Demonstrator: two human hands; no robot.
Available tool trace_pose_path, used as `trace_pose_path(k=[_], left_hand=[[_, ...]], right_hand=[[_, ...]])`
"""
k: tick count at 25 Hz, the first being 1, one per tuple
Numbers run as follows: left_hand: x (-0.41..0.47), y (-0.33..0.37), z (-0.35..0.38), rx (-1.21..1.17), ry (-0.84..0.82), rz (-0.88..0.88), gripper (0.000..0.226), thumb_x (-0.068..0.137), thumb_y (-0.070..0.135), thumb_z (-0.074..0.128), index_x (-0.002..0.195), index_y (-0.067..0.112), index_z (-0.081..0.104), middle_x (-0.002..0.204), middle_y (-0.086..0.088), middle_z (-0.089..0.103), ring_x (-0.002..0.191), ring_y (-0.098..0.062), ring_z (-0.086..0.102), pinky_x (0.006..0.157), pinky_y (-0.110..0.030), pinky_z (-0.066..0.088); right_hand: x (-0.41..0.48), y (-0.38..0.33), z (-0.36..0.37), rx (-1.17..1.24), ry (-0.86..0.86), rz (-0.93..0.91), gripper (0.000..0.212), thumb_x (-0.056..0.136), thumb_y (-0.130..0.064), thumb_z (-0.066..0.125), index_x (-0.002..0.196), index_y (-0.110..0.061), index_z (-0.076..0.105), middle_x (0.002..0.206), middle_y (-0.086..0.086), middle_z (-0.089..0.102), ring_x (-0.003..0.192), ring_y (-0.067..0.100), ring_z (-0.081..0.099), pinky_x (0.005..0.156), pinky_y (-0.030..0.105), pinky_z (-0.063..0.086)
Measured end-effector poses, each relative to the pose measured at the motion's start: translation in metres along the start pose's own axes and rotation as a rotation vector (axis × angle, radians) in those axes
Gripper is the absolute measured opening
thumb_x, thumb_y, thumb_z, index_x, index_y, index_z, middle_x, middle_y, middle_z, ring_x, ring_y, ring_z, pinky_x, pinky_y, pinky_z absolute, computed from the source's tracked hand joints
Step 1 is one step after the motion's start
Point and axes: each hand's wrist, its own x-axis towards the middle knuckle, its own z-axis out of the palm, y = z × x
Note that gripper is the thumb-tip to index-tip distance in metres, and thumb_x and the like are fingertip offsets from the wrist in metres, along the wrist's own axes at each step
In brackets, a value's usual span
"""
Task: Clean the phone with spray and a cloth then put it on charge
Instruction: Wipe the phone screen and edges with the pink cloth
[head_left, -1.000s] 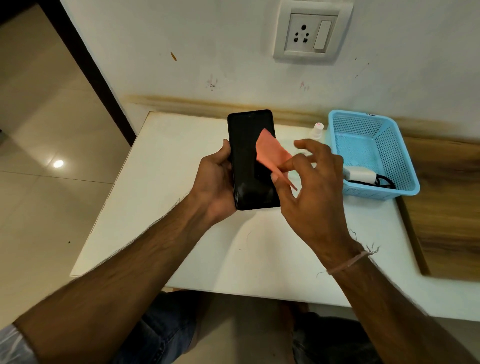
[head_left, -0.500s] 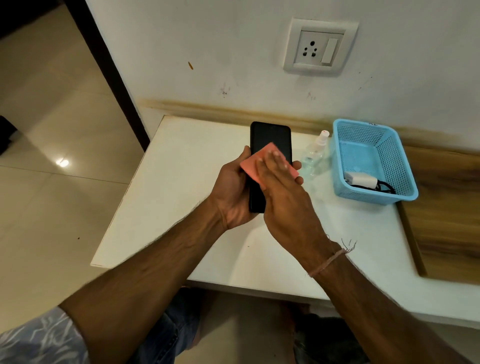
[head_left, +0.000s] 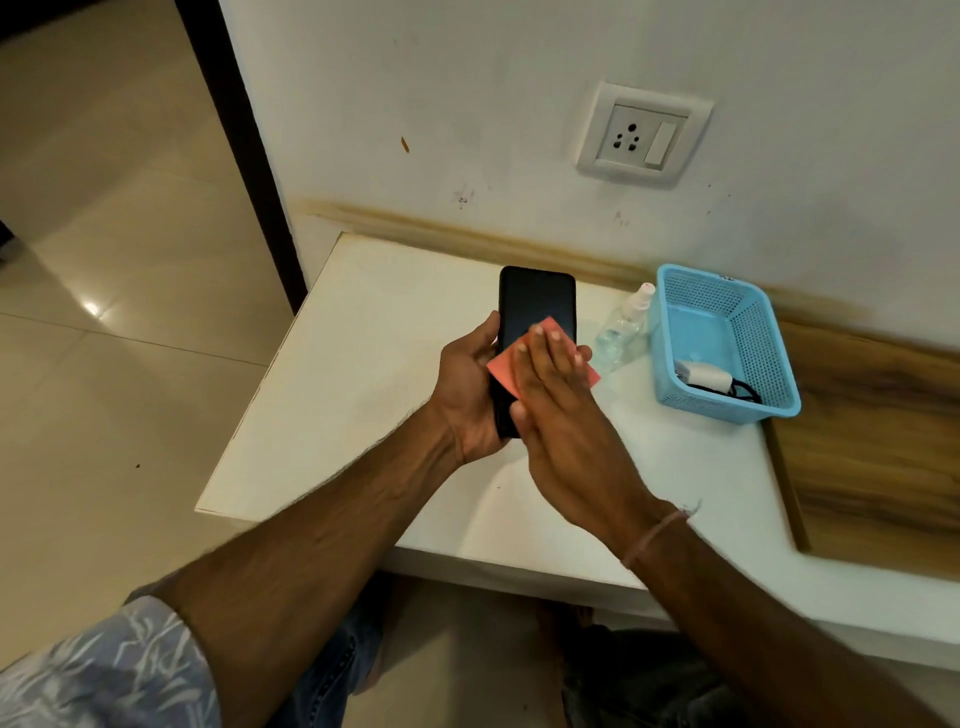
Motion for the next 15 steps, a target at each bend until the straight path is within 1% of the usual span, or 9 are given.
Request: trace_pose_path(k=[1,3,5,7,8,10,12,14,15], left_hand=[[-0.003,0.000,0.001,-0.013,-0.011,-0.010,0.076,0.100,0.060,0.029,0.150,0.004,0.042,0.146,-0.024,0.049,0.127,-0.039,0.051,0.111,-0.048,0.036],[-0.008,0.000,0.000,0.006,-0.029,-0.008,0.077,0.100,0.060,0.028,0.151,0.004,0.041,0.143,-0.023,0.048,0.119,-0.038,0.053,0.107,-0.050,0.038],[-0.010,-0.001,0.000,0.036,-0.020,-0.003,0.075,0.100,0.058,0.028,0.149,0.004,0.043,0.146,-0.024,0.048,0.122,-0.039,0.051,0.108,-0.049,0.039],[-0.011,-0.007,0.005,0.047,0.010,-0.012,0.071,0.102,0.056,0.029,0.145,0.004,0.050,0.145,-0.024,0.052,0.124,-0.037,0.054,0.110,-0.047,0.039],[-0.013,-0.013,0.008,0.054,0.036,-0.011,0.068,0.102,0.055,0.031,0.143,0.005,0.053,0.143,-0.022,0.055,0.122,-0.035,0.058,0.109,-0.045,0.041],[-0.020,-0.019,0.011,0.061,0.064,-0.007,0.068,0.102,0.055,0.032,0.141,0.004,0.054,0.142,-0.022,0.056,0.121,-0.034,0.059,0.107,-0.043,0.043],[-0.028,-0.017,0.007,0.069,0.057,-0.018,0.072,0.101,0.057,0.032,0.144,0.002,0.050,0.140,-0.022,0.056,0.120,-0.037,0.057,0.104,-0.042,0.044],[-0.039,-0.012,0.001,0.091,0.060,0.003,0.072,0.100,0.057,0.034,0.144,0.002,0.050,0.139,-0.022,0.056,0.114,-0.038,0.059,0.099,-0.043,0.049],[-0.041,-0.011,-0.001,0.090,0.056,0.016,0.071,0.099,0.057,0.035,0.143,0.003,0.052,0.139,-0.022,0.056,0.112,-0.038,0.060,0.097,-0.044,0.050]], right_hand=[[-0.005,-0.008,0.004,0.002,-0.002,-0.032,0.052,0.103,-0.024,0.030,0.149,-0.008,0.011,0.158,0.006,0.002,0.148,0.024,0.001,0.120,0.042,0.010],[-0.030,-0.007,0.006,-0.042,-0.041,-0.152,0.053,0.101,-0.028,0.032,0.149,-0.010,0.018,0.157,0.005,0.011,0.147,0.024,0.011,0.117,0.042,0.020],[-0.044,0.012,-0.007,-0.071,-0.046,-0.189,0.052,0.102,-0.027,0.036,0.149,-0.008,0.025,0.157,0.006,0.019,0.146,0.023,0.017,0.116,0.042,0.025],[-0.035,0.019,-0.018,-0.066,0.009,-0.078,0.050,0.102,-0.022,0.038,0.148,-0.003,0.028,0.157,0.010,0.020,0.147,0.024,0.016,0.118,0.042,0.023],[-0.026,0.014,-0.021,-0.047,0.031,-0.009,0.050,0.102,-0.020,0.038,0.148,-0.003,0.027,0.157,0.010,0.016,0.147,0.024,0.013,0.119,0.042,0.020],[-0.014,-0.006,-0.018,0.003,0.004,0.041,0.051,0.103,-0.020,0.036,0.149,-0.007,0.022,0.158,0.004,0.008,0.148,0.020,0.006,0.121,0.040,0.015],[-0.026,-0.017,-0.011,0.030,-0.037,-0.055,0.050,0.102,-0.023,0.037,0.149,-0.010,0.026,0.157,0.000,0.011,0.148,0.017,0.009,0.120,0.039,0.019],[-0.048,-0.014,-0.017,-0.003,-0.066,-0.210,0.048,0.101,-0.025,0.041,0.146,-0.009,0.035,0.156,0.003,0.025,0.146,0.020,0.020,0.115,0.040,0.030],[-0.052,-0.008,-0.023,-0.020,-0.057,-0.254,0.047,0.100,-0.024,0.043,0.144,-0.007,0.039,0.154,0.006,0.030,0.145,0.021,0.025,0.113,0.041,0.034]])
